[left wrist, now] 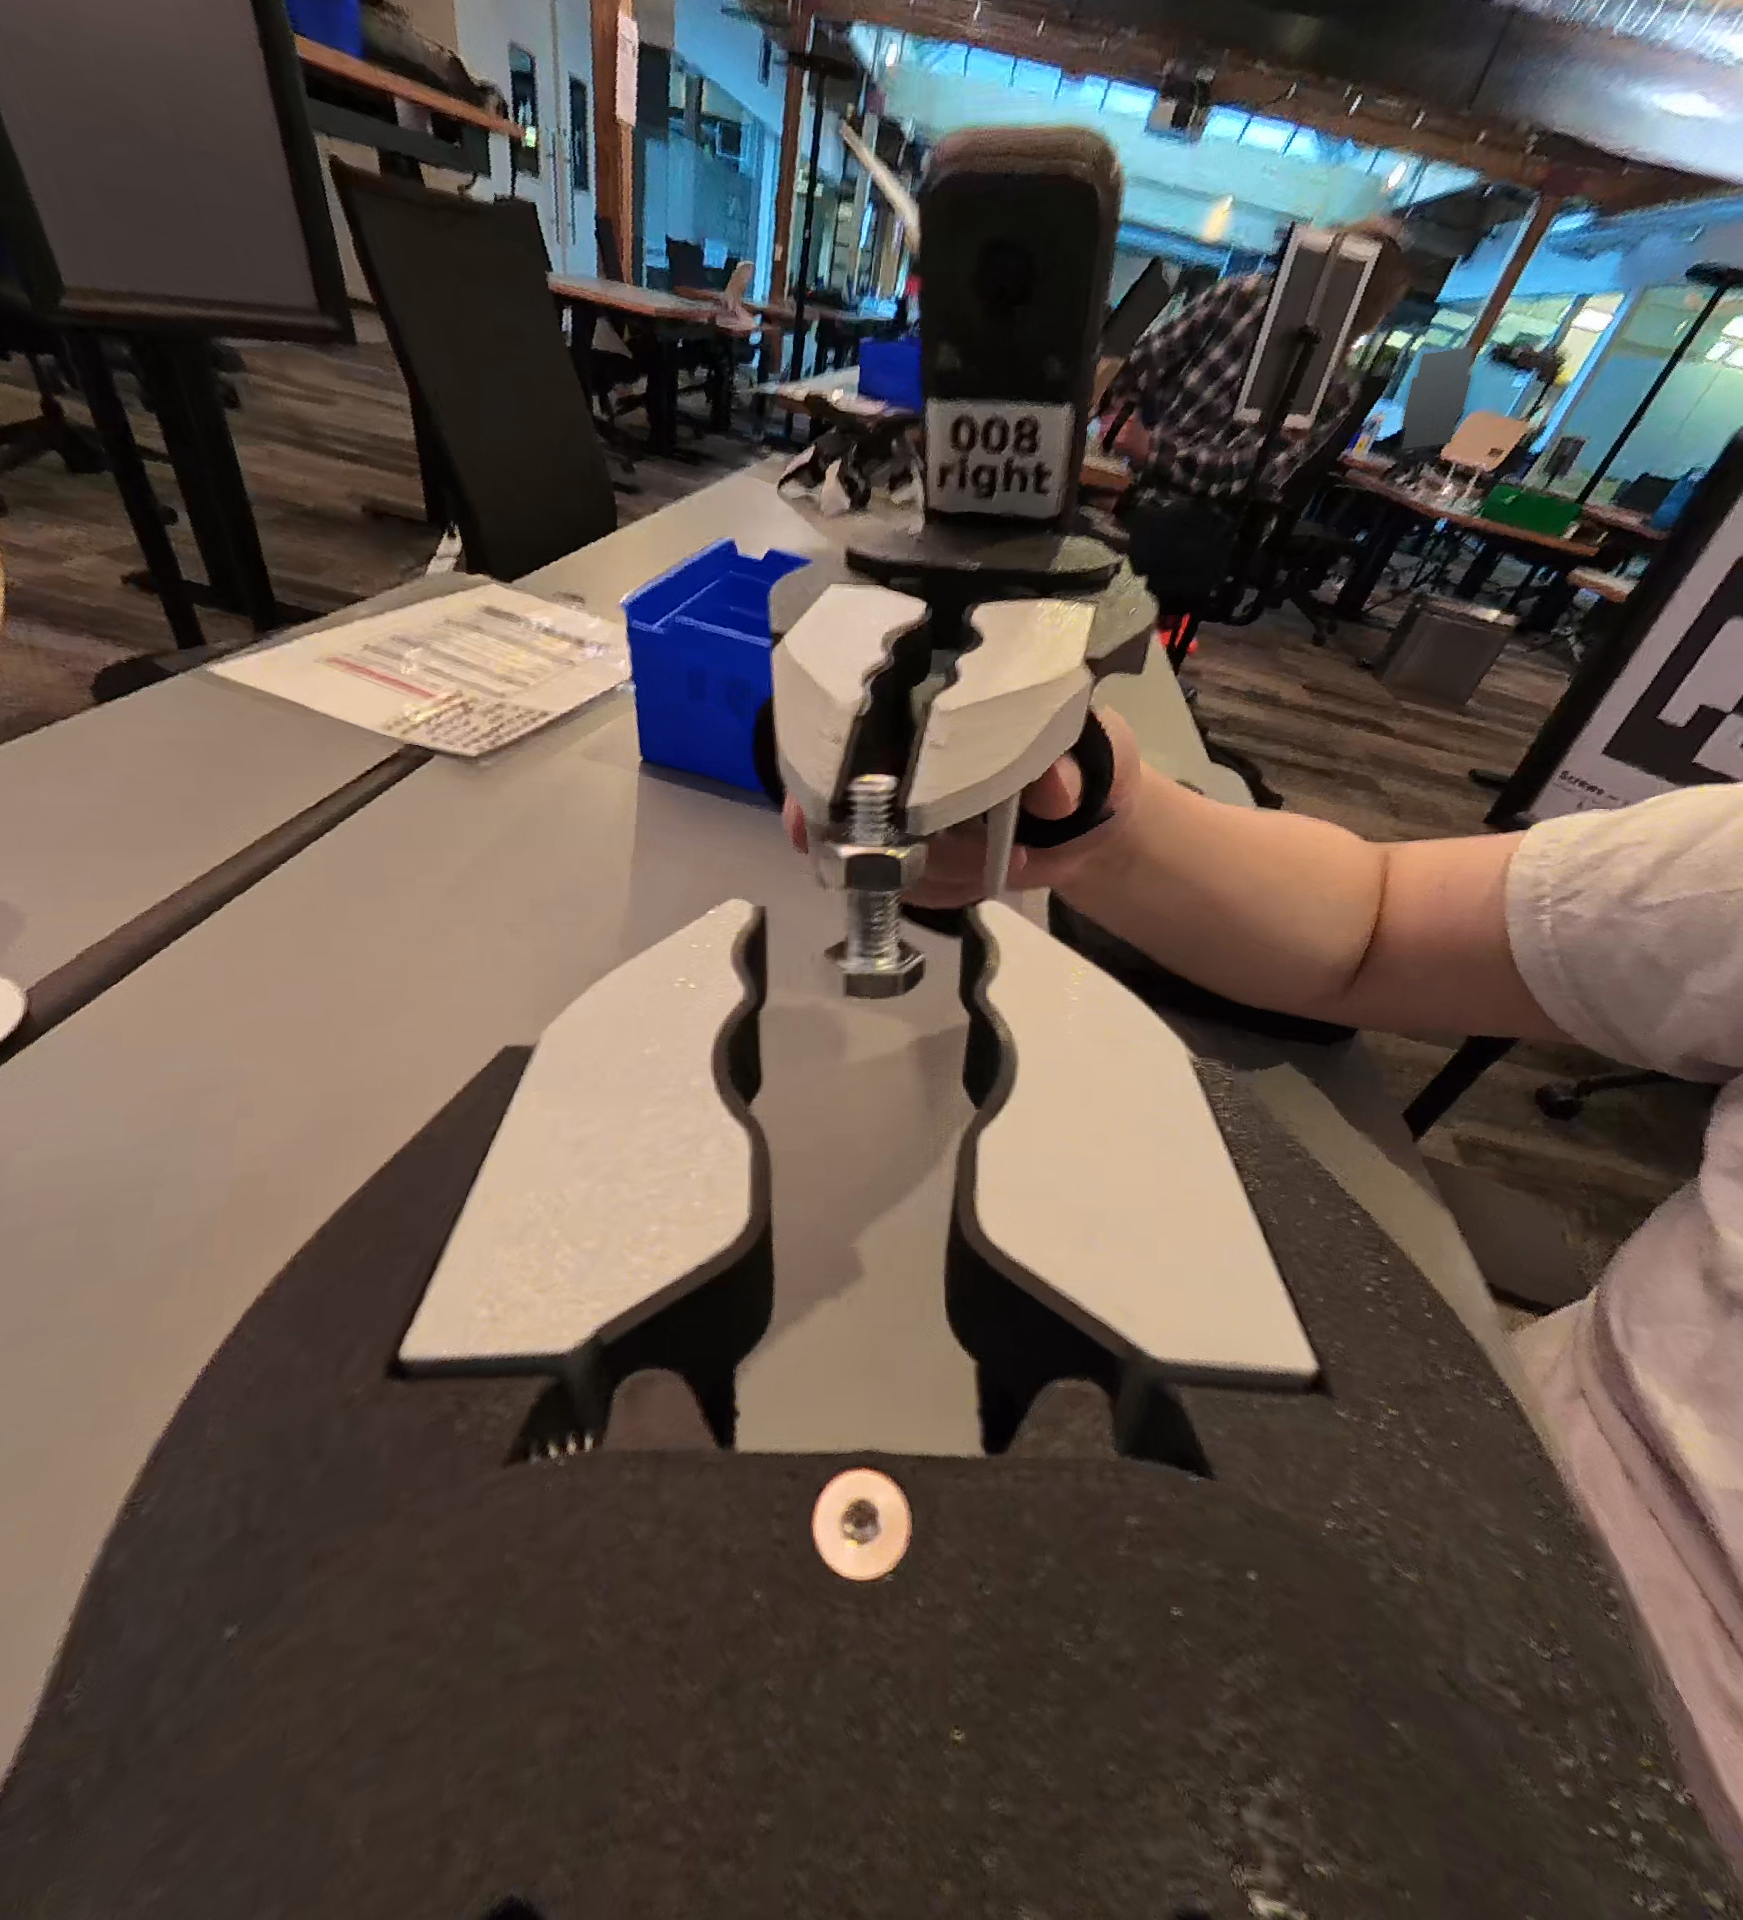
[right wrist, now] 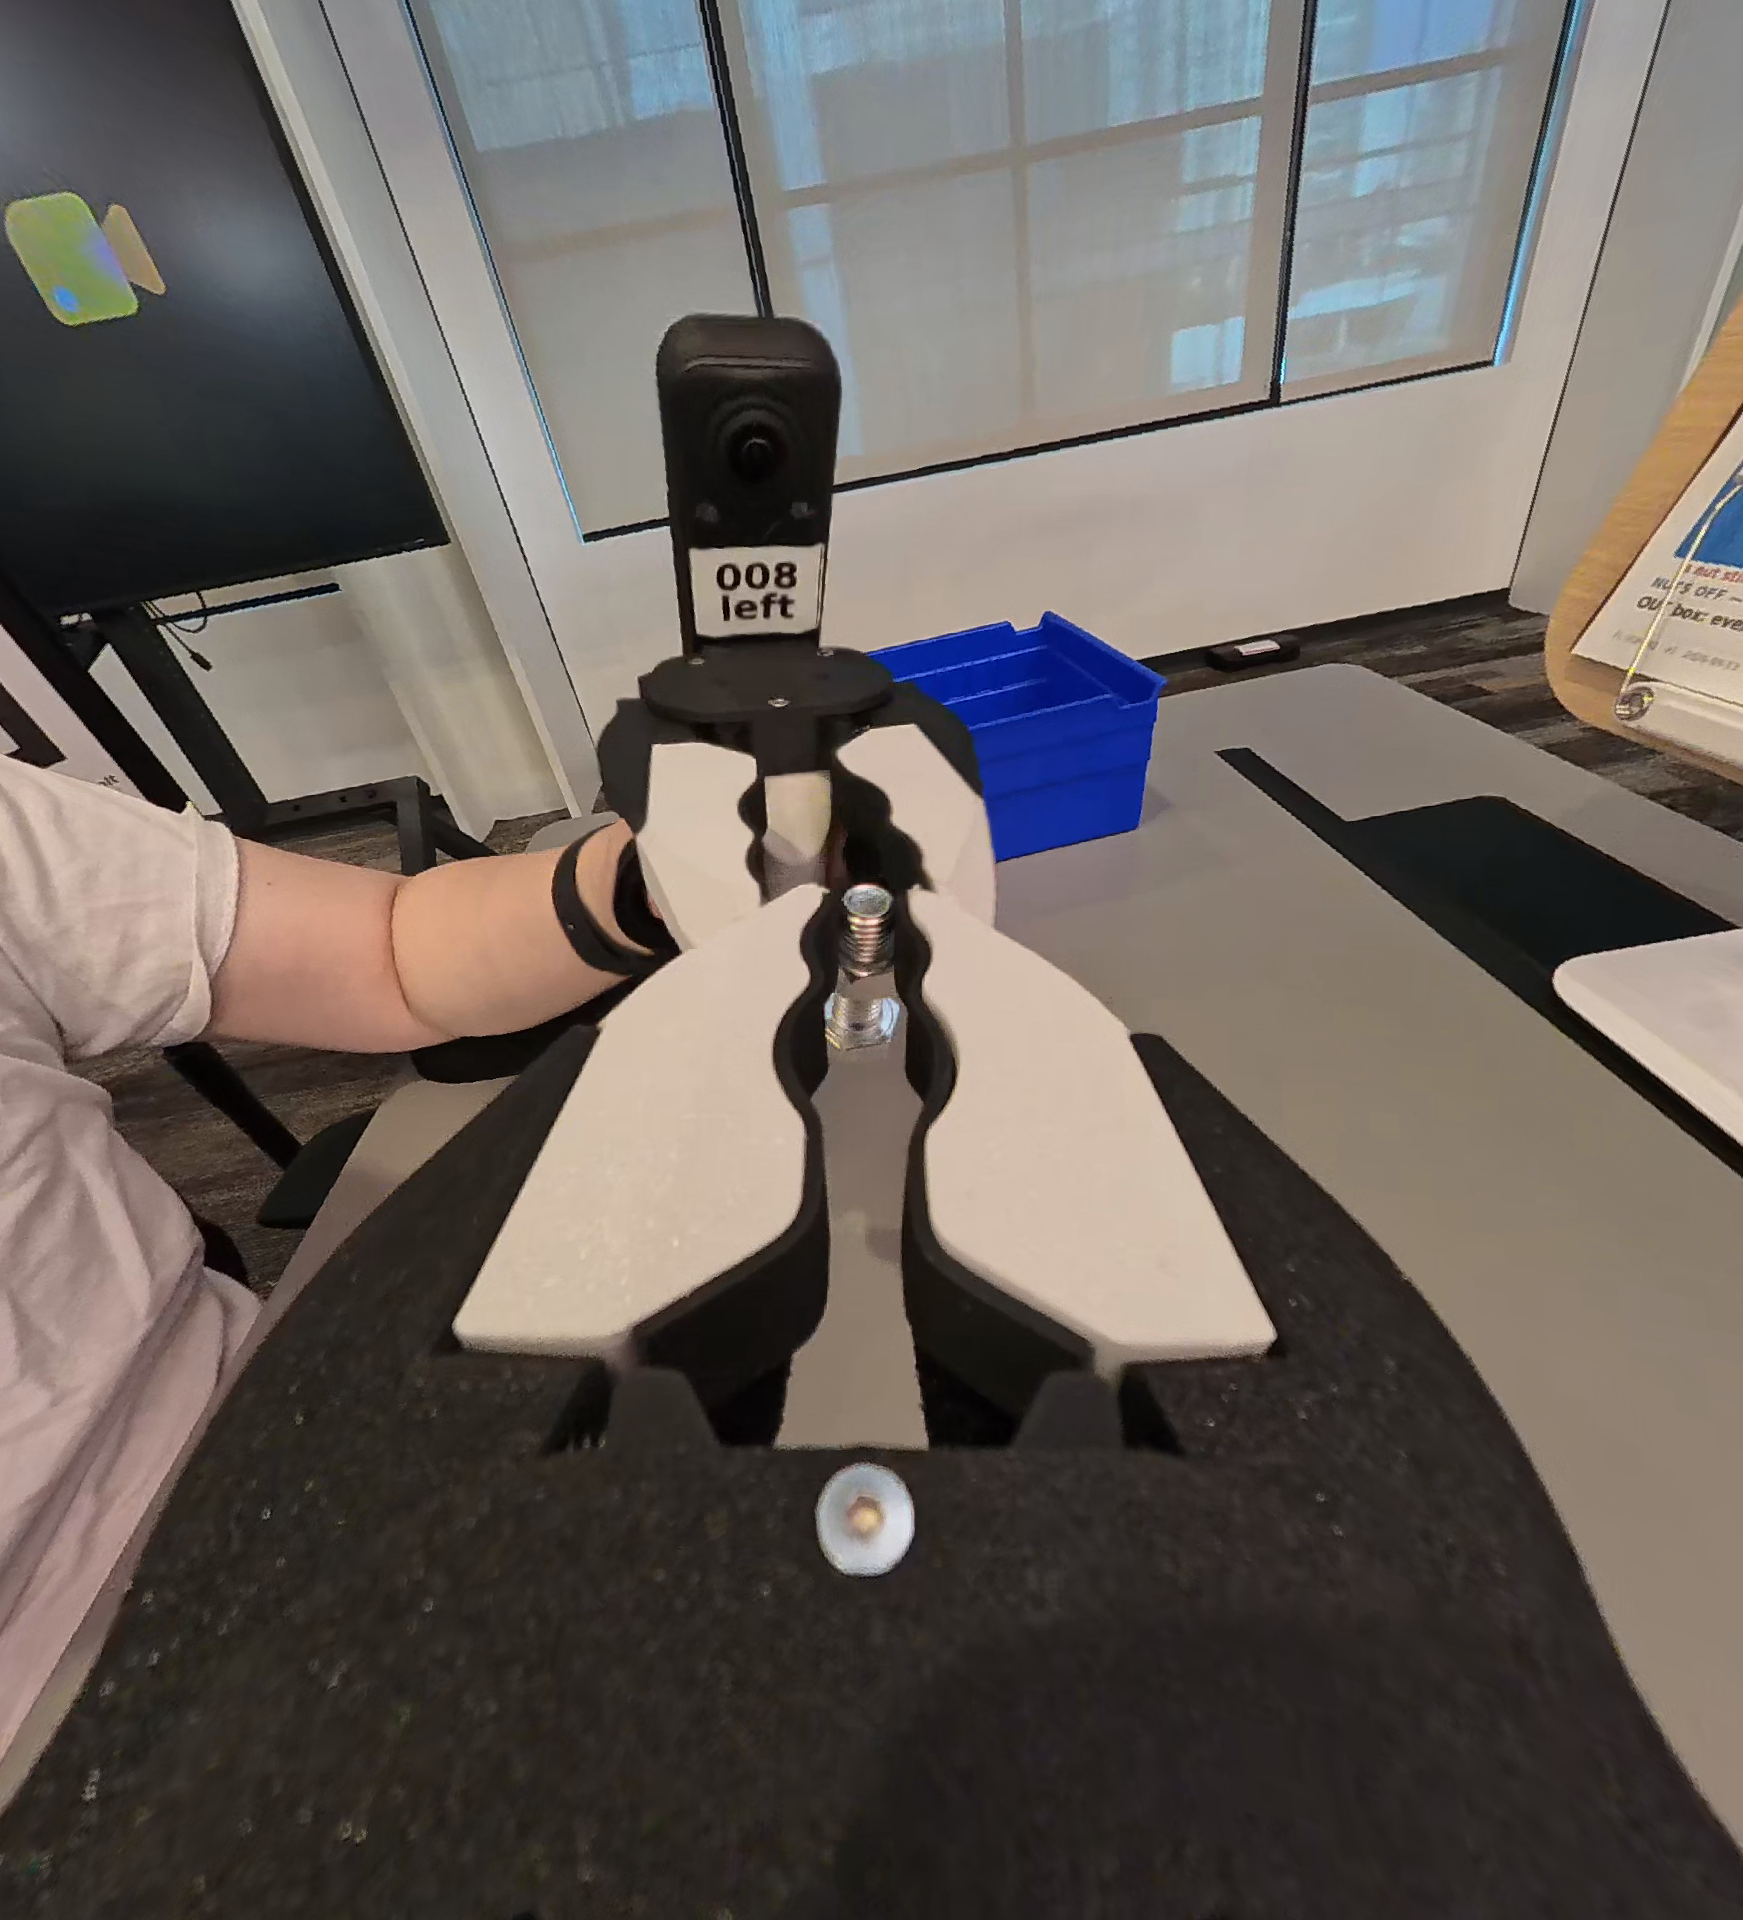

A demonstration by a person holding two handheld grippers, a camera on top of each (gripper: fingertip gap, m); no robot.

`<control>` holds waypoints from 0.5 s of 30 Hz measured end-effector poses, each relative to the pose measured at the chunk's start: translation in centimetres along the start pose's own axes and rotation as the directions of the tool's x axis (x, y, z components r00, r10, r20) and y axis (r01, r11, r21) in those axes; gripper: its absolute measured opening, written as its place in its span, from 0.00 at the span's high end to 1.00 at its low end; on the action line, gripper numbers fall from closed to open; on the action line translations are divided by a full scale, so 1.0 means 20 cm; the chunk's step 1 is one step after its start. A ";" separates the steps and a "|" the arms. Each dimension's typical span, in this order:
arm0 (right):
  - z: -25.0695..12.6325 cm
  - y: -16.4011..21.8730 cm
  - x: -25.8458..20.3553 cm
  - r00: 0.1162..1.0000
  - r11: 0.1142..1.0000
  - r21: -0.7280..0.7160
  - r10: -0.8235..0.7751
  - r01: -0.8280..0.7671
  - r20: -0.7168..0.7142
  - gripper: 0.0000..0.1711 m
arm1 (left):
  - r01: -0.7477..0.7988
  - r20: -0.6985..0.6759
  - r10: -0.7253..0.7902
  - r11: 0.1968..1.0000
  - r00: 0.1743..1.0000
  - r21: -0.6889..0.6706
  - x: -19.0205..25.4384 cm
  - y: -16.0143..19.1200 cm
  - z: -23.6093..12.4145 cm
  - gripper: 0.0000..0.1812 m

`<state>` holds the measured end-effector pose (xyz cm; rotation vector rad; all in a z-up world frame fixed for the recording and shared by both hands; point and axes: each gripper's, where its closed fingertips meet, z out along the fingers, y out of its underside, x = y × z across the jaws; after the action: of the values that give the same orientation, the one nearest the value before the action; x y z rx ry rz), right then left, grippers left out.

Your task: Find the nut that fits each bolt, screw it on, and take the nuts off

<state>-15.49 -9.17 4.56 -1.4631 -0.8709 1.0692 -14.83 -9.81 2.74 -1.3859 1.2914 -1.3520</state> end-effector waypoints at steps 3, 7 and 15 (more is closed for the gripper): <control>0.01 0.01 0.00 1.000 0.999 -0.035 -0.010 0.009 -0.007 0.95 | -0.022 0.034 0.023 1.000 0.999 -0.021 -0.03 0.02 -0.01 0.79; 0.03 0.03 -0.02 0.999 0.997 -0.061 -0.044 0.043 -0.007 0.95 | 0.003 0.007 -0.003 0.999 1.000 -0.043 -0.01 0.05 0.02 0.84; 0.03 0.04 -0.03 0.998 0.995 -0.075 -0.059 0.058 -0.002 0.95 | 0.023 -0.046 -0.024 0.999 0.999 -0.035 0.03 0.07 0.04 0.91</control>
<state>-16.20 -9.59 3.81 -1.4920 -0.9543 0.9995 -14.22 -10.65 1.45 -1.4043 1.3379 -1.3908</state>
